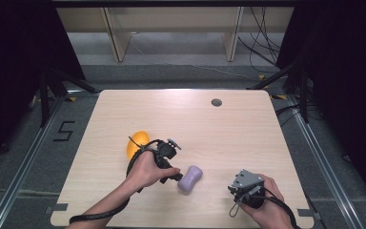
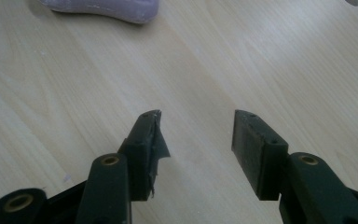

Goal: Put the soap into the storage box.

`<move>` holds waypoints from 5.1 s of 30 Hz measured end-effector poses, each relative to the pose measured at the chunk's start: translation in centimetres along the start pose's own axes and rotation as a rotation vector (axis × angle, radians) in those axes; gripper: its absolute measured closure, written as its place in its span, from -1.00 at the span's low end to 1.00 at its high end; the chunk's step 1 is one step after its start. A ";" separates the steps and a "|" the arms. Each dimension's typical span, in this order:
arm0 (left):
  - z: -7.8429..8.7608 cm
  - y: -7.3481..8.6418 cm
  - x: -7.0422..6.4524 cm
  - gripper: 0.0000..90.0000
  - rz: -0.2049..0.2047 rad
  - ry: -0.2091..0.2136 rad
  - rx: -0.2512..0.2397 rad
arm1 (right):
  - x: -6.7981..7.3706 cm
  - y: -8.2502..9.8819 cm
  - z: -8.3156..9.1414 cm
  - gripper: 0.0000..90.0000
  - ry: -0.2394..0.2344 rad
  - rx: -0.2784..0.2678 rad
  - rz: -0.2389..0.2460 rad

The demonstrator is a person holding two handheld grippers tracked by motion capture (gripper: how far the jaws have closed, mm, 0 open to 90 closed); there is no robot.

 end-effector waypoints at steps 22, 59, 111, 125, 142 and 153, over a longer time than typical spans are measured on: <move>-4.4 -2.0 -2.4 -0.23 0.006 0.006 0.140 | 0.0 0.0 0.0 0.16 -0.005 -0.002 -0.002; -7.8 -2.1 -2.9 -0.16 0.008 -0.039 0.211 | 0.1 0.0 0.0 0.16 -0.008 -0.004 -0.001; -7.1 -1.4 -3.4 0.10 -0.007 -0.025 0.114 | 0.3 -0.1 0.1 0.14 -0.015 0.000 -0.019; -6.1 -1.4 -2.8 0.10 0.017 -0.019 0.037 | 0.4 -0.1 0.1 0.14 -0.012 0.000 -0.024; -4.5 -1.5 -2.1 0.10 0.089 -0.037 -0.039 | 0.4 -0.1 0.0 0.14 -0.013 0.000 -0.022; -3.8 -1.4 -1.4 0.10 0.129 -0.039 -0.051 | 0.3 -0.1 0.0 0.13 -0.015 -0.004 -0.020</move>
Point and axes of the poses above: each handheld gripper's, and its own axes: z roughly backward along the jaws, y roughly out of its underside, x roughly to its left, the point moved 4 cm from there along -z, roughly forward along the jaws, and after that the axes turned 10 degrees about -x, right-handed, at the moved point
